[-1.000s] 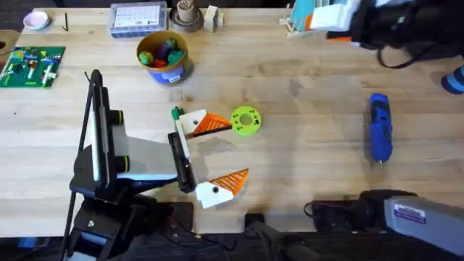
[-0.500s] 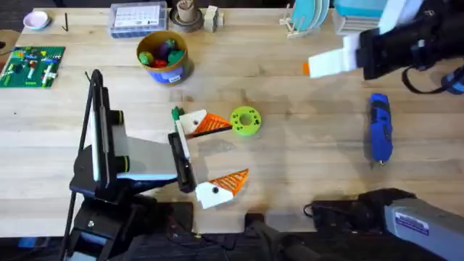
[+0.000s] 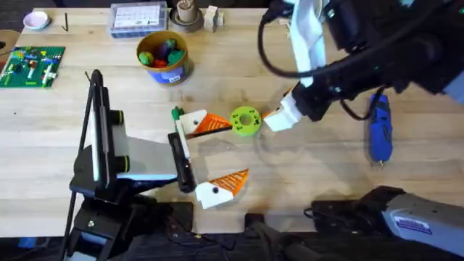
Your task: Pick up the gripper from the table and insert it into the empty holder that is missing its gripper. Then pick up a screw, insert it into the mounting hole, and use the screwdriver to tighten it. Finally, clean up the table by picking up the vegetable and placing it into the bucket.
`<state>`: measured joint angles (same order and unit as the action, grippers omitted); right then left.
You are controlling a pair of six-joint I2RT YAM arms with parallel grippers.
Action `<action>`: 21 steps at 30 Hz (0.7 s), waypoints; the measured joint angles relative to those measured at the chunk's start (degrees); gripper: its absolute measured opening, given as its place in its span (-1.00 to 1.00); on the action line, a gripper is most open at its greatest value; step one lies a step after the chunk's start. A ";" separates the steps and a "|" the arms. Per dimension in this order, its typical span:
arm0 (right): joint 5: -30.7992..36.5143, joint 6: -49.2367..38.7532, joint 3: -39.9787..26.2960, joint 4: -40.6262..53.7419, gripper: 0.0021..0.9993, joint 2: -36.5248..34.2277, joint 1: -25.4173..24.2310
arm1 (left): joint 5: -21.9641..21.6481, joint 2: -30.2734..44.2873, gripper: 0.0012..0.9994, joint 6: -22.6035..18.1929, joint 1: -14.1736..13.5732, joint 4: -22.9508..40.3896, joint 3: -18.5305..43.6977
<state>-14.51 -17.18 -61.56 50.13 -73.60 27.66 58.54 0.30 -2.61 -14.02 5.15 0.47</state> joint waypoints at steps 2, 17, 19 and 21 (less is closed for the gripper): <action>0.36 0.25 1.99 -2.44 0.70 -0.31 1.26 | 0.00 0.00 0.99 0.00 0.00 -0.01 0.00; 1.20 2.88 10.50 -15.84 0.69 -7.43 6.62 | 0.02 0.01 0.99 0.01 0.00 -0.01 0.00; 1.23 3.29 10.55 -17.30 0.66 -9.04 6.67 | 0.02 0.00 0.99 0.00 0.00 -0.01 0.00; 1.23 3.47 10.57 -18.54 0.63 -10.21 6.67 | 0.02 0.02 0.99 0.00 0.00 0.01 0.00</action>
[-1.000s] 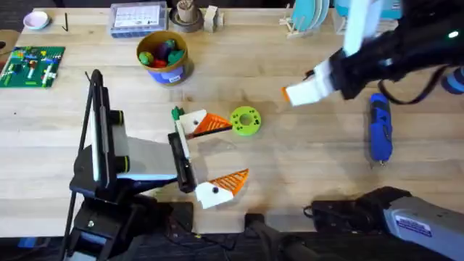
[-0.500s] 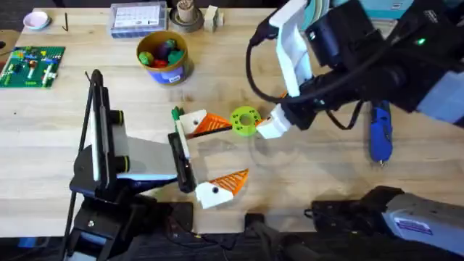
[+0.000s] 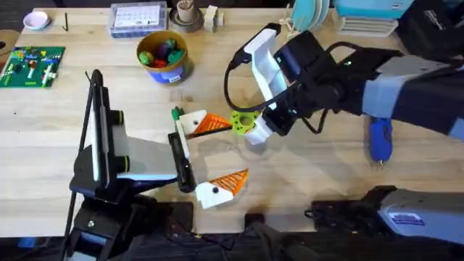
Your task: Pick up the gripper from the table and insert it into the empty holder that is missing its gripper. Then pick up a screw, insert it into the mounting hole, and use the screwdriver to tighten it. Finally, clean up the table by picking up the vegetable and placing it into the bucket.
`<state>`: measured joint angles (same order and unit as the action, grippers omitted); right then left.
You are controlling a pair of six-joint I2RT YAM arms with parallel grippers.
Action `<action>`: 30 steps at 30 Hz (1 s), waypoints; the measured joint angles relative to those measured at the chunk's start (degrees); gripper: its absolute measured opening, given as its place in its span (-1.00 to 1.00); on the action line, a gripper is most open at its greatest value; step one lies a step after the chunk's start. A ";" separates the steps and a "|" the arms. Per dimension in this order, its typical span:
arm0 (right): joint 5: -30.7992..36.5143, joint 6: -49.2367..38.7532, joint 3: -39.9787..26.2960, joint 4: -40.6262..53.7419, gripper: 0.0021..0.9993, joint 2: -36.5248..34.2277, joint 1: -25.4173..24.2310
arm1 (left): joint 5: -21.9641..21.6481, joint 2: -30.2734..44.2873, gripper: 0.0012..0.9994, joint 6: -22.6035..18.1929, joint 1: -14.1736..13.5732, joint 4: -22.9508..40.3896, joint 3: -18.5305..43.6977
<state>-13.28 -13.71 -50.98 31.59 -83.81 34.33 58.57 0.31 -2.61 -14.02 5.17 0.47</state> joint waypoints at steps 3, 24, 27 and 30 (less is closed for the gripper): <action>0.08 0.25 0.00 -1.08 0.54 -1.11 0.00 | 0.02 -0.02 0.99 0.00 0.00 0.00 0.00; 0.31 0.67 0.04 -3.94 -0.45 -4.43 0.15 | 0.15 -0.01 0.99 0.01 0.00 0.00 0.00; 0.20 0.65 0.04 -4.02 -0.51 -4.44 0.15 | 0.15 0.00 0.99 0.01 0.00 0.00 0.00; 0.17 0.65 0.02 -4.02 -0.50 -4.42 0.15 | 0.15 -0.02 0.99 0.01 0.00 0.00 0.00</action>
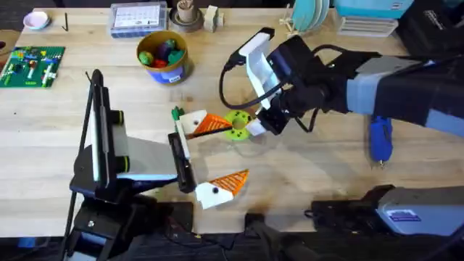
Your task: Pick up the gripper from the table and insert it into the empty holder that is missing its gripper. Then pick up a screw, insert it into the mounting hole, and use the screwdriver to tighten it. Finally, clean up the table by picking up the vegetable and placing it into the bucket.
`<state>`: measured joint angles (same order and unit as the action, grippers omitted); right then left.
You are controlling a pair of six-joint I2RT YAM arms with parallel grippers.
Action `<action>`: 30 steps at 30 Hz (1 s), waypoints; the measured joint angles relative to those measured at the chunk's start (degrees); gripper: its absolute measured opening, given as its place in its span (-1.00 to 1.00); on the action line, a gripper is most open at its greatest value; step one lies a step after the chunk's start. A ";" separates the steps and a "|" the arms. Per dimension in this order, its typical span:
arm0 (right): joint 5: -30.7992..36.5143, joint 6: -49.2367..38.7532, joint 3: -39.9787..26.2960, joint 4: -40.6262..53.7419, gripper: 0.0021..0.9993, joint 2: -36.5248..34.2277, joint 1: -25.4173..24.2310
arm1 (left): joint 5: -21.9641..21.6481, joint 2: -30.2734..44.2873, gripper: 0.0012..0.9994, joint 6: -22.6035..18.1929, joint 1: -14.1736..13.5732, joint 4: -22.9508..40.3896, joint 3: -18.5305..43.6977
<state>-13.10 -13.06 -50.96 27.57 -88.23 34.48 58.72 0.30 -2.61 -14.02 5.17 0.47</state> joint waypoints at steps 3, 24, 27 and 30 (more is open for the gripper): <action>0.17 0.00 -0.27 0.33 -0.48 0.00 0.00 | 0.00 0.00 0.99 -0.01 0.00 0.00 -0.02; 1.09 1.09 -0.75 -3.03 -0.09 1.67 0.00 | 0.19 0.00 0.99 0.01 0.00 0.25 -0.01; 1.08 1.09 -0.76 -3.16 -0.09 1.39 0.00 | 0.20 0.00 0.99 -0.01 0.00 0.25 -0.02; 1.09 1.19 -0.76 -3.29 -0.09 0.24 0.00 | 0.20 0.01 0.99 -0.01 0.00 0.26 -0.02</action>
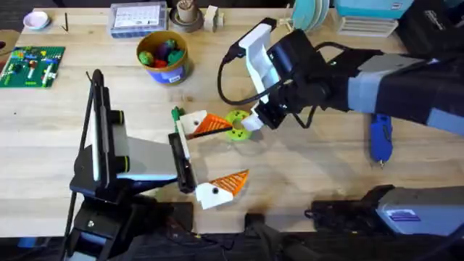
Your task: Pick up the gripper from the table and insert it into the empty holder that is missing its gripper. Then pick up a screw, insert it into the mounting hole, and use the screwdriver to tighten it. Finally, clean up the table by picking up the vegetable and placing it into the bucket.
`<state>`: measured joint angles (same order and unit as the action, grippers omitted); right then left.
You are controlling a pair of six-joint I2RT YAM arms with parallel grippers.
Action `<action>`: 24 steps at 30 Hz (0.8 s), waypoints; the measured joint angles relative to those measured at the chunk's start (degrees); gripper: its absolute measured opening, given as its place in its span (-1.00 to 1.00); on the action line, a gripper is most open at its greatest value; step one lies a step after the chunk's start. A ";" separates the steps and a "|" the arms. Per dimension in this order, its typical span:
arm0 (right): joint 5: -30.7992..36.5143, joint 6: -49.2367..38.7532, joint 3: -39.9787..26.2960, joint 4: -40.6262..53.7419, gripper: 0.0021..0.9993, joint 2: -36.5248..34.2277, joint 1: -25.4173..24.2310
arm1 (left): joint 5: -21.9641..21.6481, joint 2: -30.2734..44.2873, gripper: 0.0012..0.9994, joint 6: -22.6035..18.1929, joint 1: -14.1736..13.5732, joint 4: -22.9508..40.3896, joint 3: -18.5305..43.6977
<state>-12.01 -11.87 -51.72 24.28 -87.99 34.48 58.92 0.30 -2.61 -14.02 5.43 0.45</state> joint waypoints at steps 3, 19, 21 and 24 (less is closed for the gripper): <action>0.00 0.10 0.00 -0.70 -0.10 -0.95 0.00 | 0.00 -0.01 0.99 0.00 0.00 0.00 0.01; 0.00 1.04 -0.02 -1.65 -0.24 -1.00 0.00 | 0.02 0.02 0.99 0.00 0.00 0.02 -0.01; 0.00 1.16 -0.02 -1.65 -0.24 -1.00 0.00 | 0.01 -0.01 0.99 0.00 0.00 0.02 0.01; -0.01 1.17 -0.02 -1.67 -0.23 -1.02 0.00 | 0.01 0.00 0.99 0.02 0.00 0.02 -0.01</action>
<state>-12.02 -10.70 -51.75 22.61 -89.01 34.48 58.93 0.30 -2.59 -14.02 5.45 0.45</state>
